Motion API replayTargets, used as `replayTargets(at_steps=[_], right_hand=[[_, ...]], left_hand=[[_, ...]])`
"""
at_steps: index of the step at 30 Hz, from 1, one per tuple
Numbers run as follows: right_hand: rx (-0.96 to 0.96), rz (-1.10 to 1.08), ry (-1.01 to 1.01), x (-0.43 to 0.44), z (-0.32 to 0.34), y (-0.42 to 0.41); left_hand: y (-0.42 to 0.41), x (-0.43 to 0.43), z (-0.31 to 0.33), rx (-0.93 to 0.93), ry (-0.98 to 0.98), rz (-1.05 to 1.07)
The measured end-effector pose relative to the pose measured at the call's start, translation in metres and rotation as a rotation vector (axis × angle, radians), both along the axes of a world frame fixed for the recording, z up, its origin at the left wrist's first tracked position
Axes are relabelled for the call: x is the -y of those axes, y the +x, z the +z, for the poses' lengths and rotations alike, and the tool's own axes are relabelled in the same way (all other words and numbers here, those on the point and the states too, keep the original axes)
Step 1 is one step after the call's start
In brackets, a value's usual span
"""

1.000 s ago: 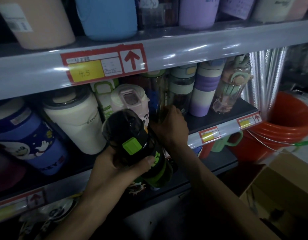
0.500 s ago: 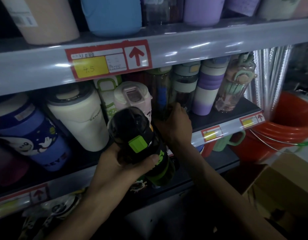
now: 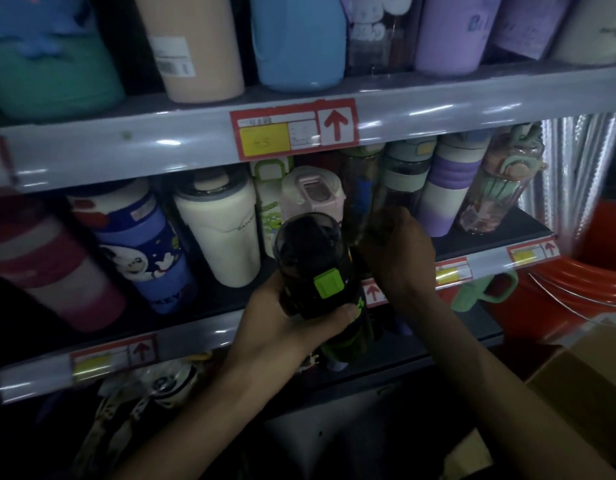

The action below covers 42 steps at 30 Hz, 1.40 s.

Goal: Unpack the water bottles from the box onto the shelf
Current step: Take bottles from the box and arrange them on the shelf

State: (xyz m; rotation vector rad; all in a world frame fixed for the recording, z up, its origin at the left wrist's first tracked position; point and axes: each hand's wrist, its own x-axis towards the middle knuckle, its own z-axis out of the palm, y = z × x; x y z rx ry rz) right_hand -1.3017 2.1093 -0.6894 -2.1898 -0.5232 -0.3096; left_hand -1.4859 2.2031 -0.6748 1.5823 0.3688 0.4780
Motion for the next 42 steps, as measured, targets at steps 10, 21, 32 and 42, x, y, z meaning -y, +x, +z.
replayTargets(at_steps=[10,21,32,42], right_hand=[[0.064,0.105,-0.093,0.049,0.022,-0.036],[-0.033,0.379,0.035,0.090,0.029,-0.030],[-0.033,0.234,0.176,0.067,0.013,0.007],[-0.094,0.211,0.213,0.060,0.004,0.016]], left_hand=[[0.002,0.015,0.005,-0.008,0.086,0.067],[0.052,0.051,0.030,0.143,0.181,0.057],[0.118,0.060,0.025,0.111,0.267,0.172],[0.129,0.052,0.013,0.084,0.231,0.177]])
